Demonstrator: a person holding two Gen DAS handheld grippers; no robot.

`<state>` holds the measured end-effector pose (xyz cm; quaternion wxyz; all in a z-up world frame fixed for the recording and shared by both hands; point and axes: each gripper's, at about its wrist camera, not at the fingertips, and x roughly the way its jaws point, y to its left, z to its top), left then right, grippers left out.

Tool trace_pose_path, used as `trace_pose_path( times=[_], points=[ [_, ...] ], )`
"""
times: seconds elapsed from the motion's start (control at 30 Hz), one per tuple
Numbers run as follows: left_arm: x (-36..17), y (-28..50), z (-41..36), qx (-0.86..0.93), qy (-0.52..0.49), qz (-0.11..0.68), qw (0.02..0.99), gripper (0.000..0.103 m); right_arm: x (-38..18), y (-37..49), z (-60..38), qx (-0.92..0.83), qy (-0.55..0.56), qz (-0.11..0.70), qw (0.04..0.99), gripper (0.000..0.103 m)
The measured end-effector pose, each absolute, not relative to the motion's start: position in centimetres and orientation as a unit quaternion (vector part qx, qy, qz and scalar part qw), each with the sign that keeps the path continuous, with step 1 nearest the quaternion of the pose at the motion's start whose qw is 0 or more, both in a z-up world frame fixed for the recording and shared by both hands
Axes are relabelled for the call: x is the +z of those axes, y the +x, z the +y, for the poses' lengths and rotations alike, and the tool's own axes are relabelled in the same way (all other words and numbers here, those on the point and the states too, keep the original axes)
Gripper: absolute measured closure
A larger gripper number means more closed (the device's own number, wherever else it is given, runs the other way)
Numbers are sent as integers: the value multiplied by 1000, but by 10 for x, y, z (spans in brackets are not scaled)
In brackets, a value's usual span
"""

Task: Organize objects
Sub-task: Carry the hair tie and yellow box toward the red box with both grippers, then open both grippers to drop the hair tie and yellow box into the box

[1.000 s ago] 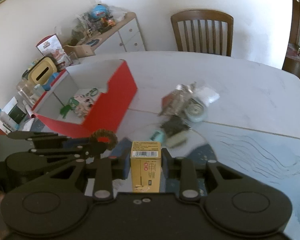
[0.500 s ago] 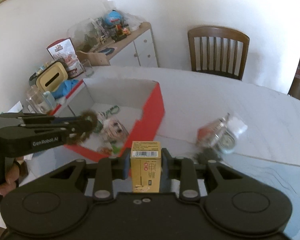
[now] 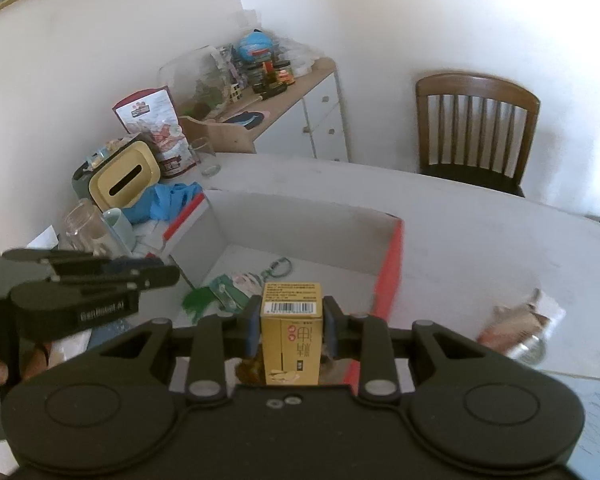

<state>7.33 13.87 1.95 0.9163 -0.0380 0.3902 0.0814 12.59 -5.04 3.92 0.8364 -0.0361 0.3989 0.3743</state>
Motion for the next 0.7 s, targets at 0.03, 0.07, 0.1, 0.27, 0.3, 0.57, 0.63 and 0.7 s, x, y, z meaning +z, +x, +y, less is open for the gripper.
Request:
trace_pose_path(
  times=[0.03, 0.07, 0.1, 0.27, 0.3, 0.57, 0.63, 0.7],
  points=[
    [16, 74, 142, 82, -40, 395, 914, 88, 37, 128, -45, 374, -35, 401, 836, 74],
    [12, 75, 145, 83, -41, 400, 912, 88, 33, 130, -39, 374, -34, 404, 834, 74],
    [7, 75, 147, 85, -41, 404, 910, 88, 29, 132, -33, 376, -34, 408, 832, 74],
    [-12, 81, 157, 92, -42, 425, 900, 88, 8, 137, -6, 386, -38, 427, 817, 73],
    [-15, 82, 159, 92, -41, 427, 898, 88, 5, 138, 0, 387, -42, 429, 815, 73],
    [-30, 89, 166, 92, -43, 444, 890, 88, -25, 134, 28, 394, -70, 449, 799, 73],
    [-32, 90, 166, 92, -43, 446, 889, 88, -28, 135, 32, 393, -74, 452, 798, 73],
    [-34, 90, 166, 90, -43, 447, 889, 88, -31, 136, 32, 394, -72, 454, 796, 71]
  ],
)
